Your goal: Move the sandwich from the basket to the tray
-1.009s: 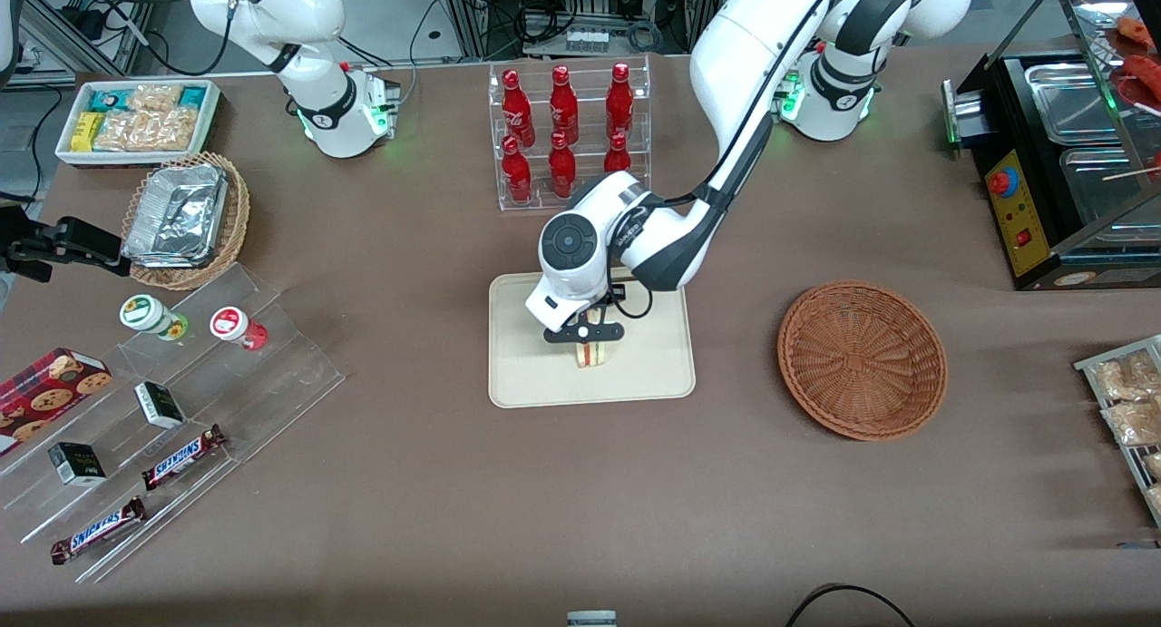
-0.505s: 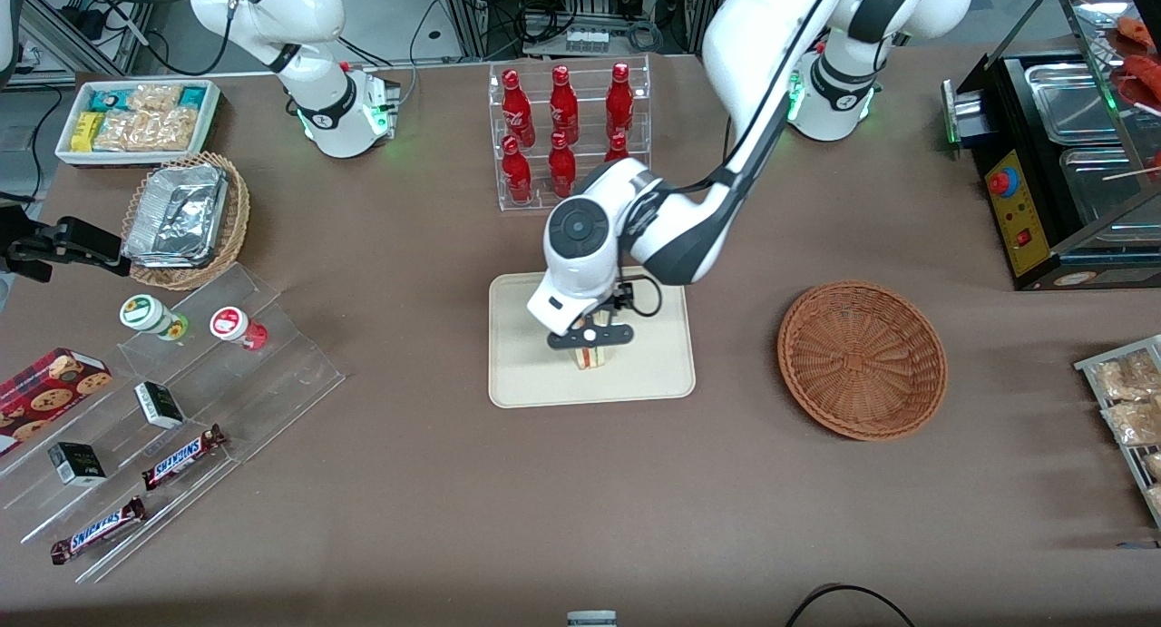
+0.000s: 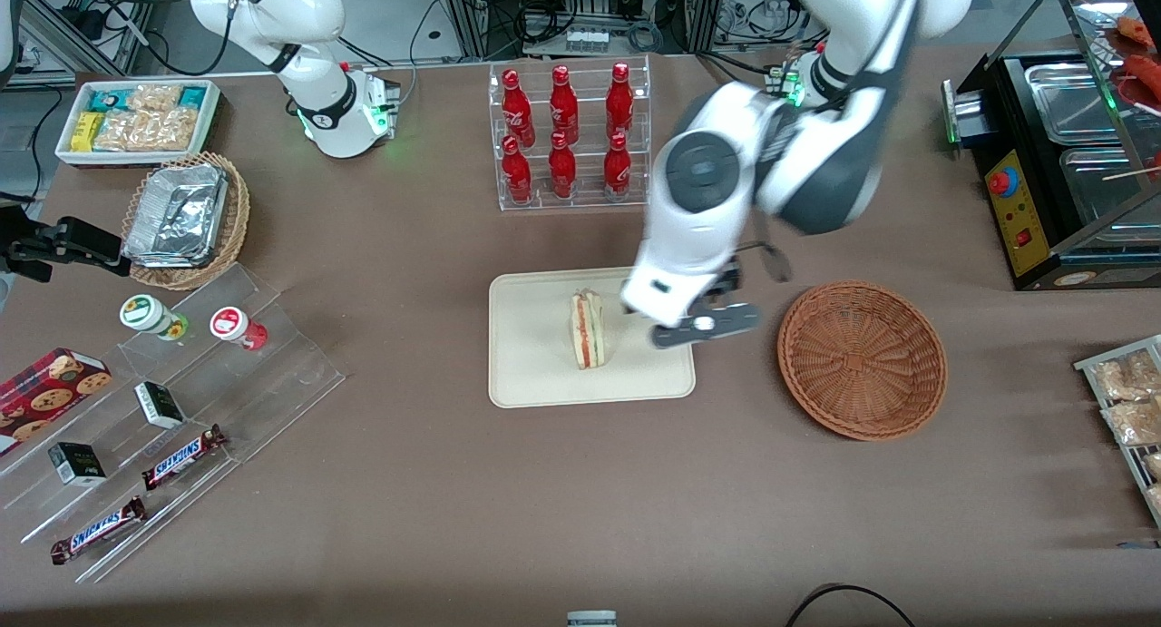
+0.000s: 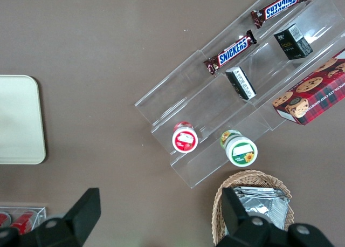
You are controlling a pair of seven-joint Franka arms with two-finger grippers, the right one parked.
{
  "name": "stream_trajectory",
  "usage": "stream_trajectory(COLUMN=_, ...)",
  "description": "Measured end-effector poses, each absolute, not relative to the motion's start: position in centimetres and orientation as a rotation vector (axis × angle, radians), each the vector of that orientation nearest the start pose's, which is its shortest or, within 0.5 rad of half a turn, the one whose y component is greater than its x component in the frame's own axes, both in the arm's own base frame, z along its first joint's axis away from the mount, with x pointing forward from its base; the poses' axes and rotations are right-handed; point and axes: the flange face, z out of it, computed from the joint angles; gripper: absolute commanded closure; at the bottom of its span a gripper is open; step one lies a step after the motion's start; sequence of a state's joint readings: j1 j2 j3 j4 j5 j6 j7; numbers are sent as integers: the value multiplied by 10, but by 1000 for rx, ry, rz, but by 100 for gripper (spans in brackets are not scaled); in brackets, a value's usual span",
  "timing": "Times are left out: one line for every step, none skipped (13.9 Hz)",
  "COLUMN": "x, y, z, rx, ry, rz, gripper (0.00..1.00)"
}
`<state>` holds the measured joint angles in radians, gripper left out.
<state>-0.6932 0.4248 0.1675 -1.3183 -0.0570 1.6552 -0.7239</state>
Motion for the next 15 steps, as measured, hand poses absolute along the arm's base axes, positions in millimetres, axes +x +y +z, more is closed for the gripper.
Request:
stream_trajectory(x=577, y=-334, z=507, rx=-3070, ry=-291, rz=107, gripper=0)
stream_trajectory(x=582, y=-307, z=521, rx=-3075, ry=-279, rz=120, gripper=0)
stream_trajectory(x=586, y=-282, z=532, rx=-3081, ry=-262, rz=130, gripper=0)
stream_trajectory(x=588, y=-260, z=542, rx=-3085, ry=-238, rz=146, gripper=0)
stream_trajectory(x=590, y=-239, z=550, rx=-3089, ry=-208, rz=163, gripper=0)
stream_trajectory(x=591, y=-220, z=557, rx=-3096, ry=-178, rz=172, gripper=0)
stream_trajectory(x=591, y=-200, z=560, rx=-3104, ry=-153, rz=177, gripper=0)
stream_trajectory(x=590, y=-181, z=562, rx=-3111, ry=-132, rz=187, gripper=0)
stream_trajectory(x=587, y=-162, z=564, rx=-3118, ry=-112, rz=197, gripper=0)
stream_trajectory(x=584, y=-141, z=567, rx=-3127, ry=-94, rz=205, gripper=0)
stream_trajectory(x=580, y=-121, z=571, rx=-3136, ry=-78, rz=208, gripper=0)
stream_trajectory(x=575, y=-101, z=574, rx=-3146, ry=-62, rz=210, gripper=0)
stream_trajectory(x=570, y=-83, z=578, rx=-3153, ry=-48, rz=216, gripper=0)
stream_trajectory(x=565, y=-70, z=581, rx=-3159, ry=-43, rz=226, gripper=0)
stream_trajectory(x=559, y=-62, z=582, rx=-3163, ry=-48, rz=229, gripper=0)
